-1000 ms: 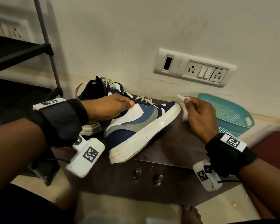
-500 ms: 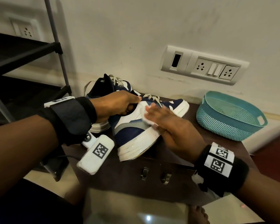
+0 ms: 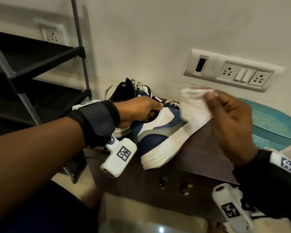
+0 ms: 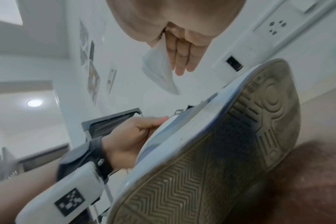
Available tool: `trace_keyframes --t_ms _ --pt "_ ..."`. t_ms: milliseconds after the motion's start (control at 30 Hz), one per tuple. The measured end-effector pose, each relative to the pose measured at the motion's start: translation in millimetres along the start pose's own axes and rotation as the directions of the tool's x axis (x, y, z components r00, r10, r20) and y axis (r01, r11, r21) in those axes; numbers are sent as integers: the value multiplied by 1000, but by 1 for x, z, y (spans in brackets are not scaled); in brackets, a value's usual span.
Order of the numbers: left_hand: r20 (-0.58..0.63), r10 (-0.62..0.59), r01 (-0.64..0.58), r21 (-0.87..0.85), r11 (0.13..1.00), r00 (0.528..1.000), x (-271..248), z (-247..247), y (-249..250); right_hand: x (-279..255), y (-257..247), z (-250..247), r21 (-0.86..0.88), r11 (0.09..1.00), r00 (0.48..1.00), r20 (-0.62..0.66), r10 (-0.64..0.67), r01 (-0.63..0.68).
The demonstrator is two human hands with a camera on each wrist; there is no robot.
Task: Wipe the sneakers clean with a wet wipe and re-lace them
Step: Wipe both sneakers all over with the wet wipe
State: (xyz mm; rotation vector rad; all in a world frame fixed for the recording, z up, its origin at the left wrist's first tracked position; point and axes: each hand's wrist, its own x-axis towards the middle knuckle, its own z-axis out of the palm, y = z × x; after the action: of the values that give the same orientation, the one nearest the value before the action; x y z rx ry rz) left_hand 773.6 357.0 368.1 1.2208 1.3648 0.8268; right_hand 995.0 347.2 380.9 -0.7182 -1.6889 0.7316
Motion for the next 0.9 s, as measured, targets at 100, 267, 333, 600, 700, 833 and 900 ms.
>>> trace_keyframes --t_ms 100,267,333,600,700,833,900 --pt "4 -25 25 -29 999 1000 1 1 0 3 8 -5 -122 992 999 -30 -21 17" --pt "34 -27 28 -31 999 999 5 4 0 -53 24 43 -438 756 802 567 -189 487" --pt "40 -34 35 -30 999 999 3 4 1 -61 25 55 -261 698 570 782 -253 667" --pt "114 -32 33 -6 999 993 1 5 2 -17 34 1 -125 660 394 877 -276 740" --pt "105 -37 38 -2 999 994 1 3 3 -8 45 -19 -196 665 473 841 -264 721" --pt "59 -35 36 -17 999 998 5 -1 1 -19 48 -22 -327 665 602 764 -232 671" --pt "56 -32 34 -39 999 998 10 -3 -2 -37 40 -1 -338 690 629 746 -218 640"
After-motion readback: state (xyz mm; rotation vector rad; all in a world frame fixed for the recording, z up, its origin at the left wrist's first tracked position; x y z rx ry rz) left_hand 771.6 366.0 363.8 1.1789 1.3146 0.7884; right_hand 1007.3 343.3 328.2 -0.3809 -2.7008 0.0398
